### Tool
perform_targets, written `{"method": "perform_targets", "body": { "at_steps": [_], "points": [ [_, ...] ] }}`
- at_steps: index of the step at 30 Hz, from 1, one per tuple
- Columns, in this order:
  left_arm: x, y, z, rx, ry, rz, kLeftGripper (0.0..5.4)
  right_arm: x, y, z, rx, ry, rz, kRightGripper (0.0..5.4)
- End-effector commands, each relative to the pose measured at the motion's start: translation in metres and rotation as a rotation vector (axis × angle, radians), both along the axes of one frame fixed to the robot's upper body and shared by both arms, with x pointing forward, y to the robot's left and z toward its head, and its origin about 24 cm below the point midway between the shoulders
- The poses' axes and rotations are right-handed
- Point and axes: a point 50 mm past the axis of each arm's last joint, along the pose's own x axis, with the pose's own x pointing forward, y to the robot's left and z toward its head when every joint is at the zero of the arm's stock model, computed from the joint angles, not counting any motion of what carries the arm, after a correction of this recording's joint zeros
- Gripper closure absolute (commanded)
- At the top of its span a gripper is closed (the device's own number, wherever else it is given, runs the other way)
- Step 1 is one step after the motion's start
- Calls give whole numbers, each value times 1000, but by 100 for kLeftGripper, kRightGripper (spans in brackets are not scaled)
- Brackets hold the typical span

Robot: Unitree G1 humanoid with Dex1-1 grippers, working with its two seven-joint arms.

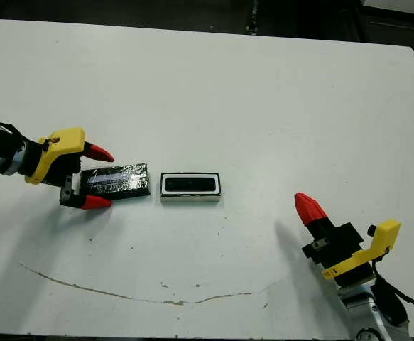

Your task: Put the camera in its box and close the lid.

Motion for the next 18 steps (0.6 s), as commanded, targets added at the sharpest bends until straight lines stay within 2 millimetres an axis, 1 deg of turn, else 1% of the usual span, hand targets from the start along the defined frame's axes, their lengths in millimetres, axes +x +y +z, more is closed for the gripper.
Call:
{"method": "perform_targets", "body": {
  "at_steps": [1,9,13,14,18],
  "points": [
    [-2,1,-2,24,5,-15,38,-1,-6,-1,-21,10,-16,540],
    [-3,3,-6,31,-13,-23,156,-1,-7,-1,-19,27,-25,540],
    [-4,6,-10,-32,-19,5,214,-1,-7,0,-14,26,-12,540],
    [-4,7,-11,-43,-20,18,223,0,-6,0,-15,24,-10,540],
    [-4,8,-13,-112,-54,53,224,-1,-5,0,-25,19,-17,540]
  ]
}}
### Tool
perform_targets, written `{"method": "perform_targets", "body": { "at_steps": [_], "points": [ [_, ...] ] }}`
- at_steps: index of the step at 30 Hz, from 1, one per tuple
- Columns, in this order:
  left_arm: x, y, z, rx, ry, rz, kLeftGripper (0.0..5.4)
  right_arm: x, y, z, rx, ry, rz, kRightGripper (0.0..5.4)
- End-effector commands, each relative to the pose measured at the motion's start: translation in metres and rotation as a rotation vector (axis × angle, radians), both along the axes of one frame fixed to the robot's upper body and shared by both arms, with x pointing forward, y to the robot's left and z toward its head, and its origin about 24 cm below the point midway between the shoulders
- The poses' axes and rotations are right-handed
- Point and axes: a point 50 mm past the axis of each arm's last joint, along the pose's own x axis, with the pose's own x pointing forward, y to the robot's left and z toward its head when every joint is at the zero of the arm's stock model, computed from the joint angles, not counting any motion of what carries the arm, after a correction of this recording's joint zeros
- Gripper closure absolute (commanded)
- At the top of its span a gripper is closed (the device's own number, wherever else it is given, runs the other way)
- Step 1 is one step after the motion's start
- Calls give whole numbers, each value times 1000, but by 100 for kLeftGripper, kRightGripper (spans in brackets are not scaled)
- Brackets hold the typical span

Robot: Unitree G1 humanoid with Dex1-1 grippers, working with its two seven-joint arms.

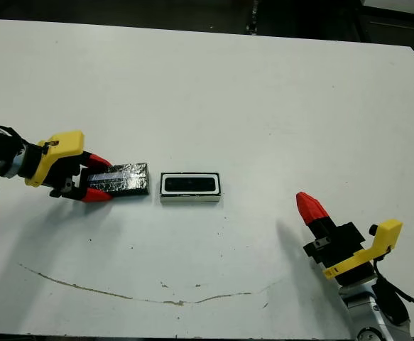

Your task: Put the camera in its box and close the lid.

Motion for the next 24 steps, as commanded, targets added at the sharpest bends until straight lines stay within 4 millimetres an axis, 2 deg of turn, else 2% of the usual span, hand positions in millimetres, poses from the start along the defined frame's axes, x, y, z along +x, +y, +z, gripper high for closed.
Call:
{"method": "perform_targets", "body": {
  "at_steps": [1,7,14,19,24],
  "points": [
    [-2,2,-8,-65,-9,28,224,-2,-4,-1,-25,15,-8,540],
    [-1,7,-11,-199,29,86,224,-1,-3,-2,-26,21,-2,540],
    [0,11,-4,-343,37,103,224,-1,-1,-4,-16,10,0,540],
    [2,3,3,-402,94,63,224,-3,2,-4,-11,15,2,540],
    [5,-13,-3,-405,164,4,224,-5,4,-4,-15,24,-10,540]
  ]
}}
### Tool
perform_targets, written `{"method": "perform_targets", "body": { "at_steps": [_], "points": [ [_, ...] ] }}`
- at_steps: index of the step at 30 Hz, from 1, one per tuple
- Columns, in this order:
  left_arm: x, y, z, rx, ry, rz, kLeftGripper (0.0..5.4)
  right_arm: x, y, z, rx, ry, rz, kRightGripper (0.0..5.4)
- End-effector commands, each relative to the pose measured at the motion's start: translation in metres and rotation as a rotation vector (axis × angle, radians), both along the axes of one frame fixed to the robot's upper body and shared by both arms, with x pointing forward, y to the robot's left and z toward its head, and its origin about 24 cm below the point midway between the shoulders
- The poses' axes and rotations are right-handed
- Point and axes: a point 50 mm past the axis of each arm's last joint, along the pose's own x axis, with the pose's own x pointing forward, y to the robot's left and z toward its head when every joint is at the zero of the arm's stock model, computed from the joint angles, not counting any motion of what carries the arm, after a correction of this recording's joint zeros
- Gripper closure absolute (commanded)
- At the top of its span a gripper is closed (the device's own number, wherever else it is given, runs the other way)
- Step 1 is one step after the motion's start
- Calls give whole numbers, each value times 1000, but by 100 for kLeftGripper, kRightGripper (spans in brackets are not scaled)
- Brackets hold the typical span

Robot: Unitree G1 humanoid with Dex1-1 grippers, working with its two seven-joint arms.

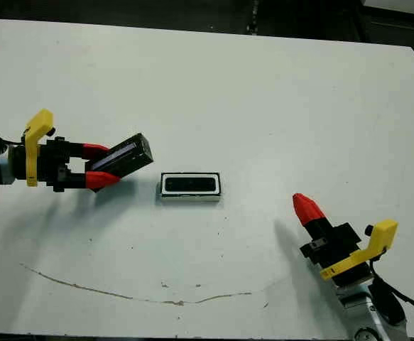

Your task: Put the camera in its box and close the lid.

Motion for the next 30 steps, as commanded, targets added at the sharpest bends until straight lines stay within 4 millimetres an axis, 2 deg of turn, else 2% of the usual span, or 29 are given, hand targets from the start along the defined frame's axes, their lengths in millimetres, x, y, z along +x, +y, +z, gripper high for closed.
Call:
{"method": "perform_targets", "body": {
  "at_steps": [1,14,22,30],
  "points": [
    [3,-12,-6,4,42,-51,224,-4,-1,-1,-21,17,-24,540],
    [8,-41,-31,91,92,-129,224,-5,-2,1,-21,9,-17,540],
    [8,-42,-42,126,111,-138,224,-3,-3,-2,-7,7,-10,540],
    [5,-48,-47,90,155,-162,224,-3,-3,-1,-12,3,-7,540]
  ]
}}
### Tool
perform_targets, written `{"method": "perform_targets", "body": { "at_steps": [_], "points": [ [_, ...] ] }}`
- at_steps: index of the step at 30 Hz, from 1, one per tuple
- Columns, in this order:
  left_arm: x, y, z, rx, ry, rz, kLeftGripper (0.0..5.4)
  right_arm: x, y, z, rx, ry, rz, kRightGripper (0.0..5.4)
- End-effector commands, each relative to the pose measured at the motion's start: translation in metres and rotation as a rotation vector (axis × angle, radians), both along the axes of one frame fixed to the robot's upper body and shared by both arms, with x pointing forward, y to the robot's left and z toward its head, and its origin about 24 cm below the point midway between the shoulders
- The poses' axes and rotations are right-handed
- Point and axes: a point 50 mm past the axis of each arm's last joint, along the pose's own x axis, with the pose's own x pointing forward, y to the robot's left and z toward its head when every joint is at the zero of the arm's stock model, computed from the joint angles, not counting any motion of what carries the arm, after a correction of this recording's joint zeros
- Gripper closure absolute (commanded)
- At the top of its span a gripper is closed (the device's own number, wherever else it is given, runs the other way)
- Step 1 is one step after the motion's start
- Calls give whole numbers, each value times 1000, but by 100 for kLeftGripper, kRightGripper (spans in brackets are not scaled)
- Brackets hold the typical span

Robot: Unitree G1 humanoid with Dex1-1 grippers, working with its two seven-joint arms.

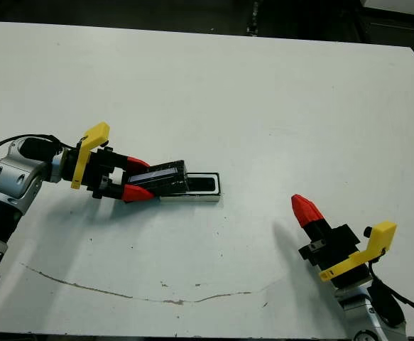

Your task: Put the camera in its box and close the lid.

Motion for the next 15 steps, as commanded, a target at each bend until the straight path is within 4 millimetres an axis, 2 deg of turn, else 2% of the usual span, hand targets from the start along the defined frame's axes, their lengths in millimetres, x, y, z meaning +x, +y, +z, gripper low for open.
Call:
{"method": "perform_targets", "body": {
  "at_steps": [1,8,15],
  "points": [
    [-7,-4,-19,18,86,-13,224,-2,-3,-2,-6,9,-9,540],
    [-12,-13,-21,-88,114,-48,224,-3,-4,-1,-15,18,-22,540],
    [-16,-25,-28,-59,126,-52,224,-4,-4,0,-4,26,-19,540]
  ]
}}
